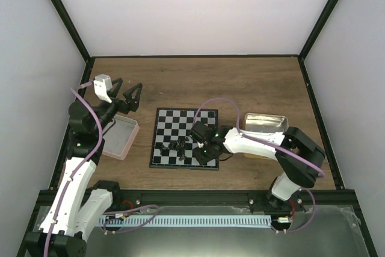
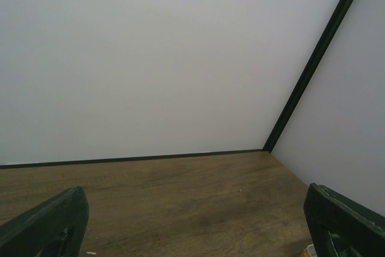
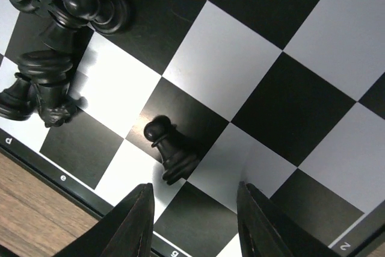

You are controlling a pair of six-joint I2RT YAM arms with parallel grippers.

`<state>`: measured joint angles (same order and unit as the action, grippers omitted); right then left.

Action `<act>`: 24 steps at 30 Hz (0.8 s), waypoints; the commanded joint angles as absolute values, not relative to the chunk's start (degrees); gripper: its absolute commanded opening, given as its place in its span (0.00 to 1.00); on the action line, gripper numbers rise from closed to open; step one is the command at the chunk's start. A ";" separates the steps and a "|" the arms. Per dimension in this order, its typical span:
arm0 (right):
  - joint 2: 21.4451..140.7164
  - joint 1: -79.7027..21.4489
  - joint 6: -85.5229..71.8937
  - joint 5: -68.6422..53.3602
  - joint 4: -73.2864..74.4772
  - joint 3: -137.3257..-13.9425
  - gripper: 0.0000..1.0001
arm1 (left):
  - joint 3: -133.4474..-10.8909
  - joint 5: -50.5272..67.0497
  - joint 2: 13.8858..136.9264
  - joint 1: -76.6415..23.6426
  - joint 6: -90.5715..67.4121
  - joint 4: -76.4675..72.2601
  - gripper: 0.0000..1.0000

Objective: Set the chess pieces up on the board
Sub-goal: Pick up the chess piece from the chessboard.

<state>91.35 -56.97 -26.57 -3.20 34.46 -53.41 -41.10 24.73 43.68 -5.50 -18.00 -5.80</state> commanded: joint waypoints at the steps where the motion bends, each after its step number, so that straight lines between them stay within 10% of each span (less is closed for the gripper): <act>1: 92.84 -57.83 -24.56 -0.26 35.73 -55.37 0.40 | -41.53 25.31 42.90 -5.17 -17.75 -6.22 1.00; 24: 96.91 -58.77 -24.63 2.63 34.02 -57.07 0.23 | -41.40 24.61 42.36 -5.18 -17.23 -5.62 1.00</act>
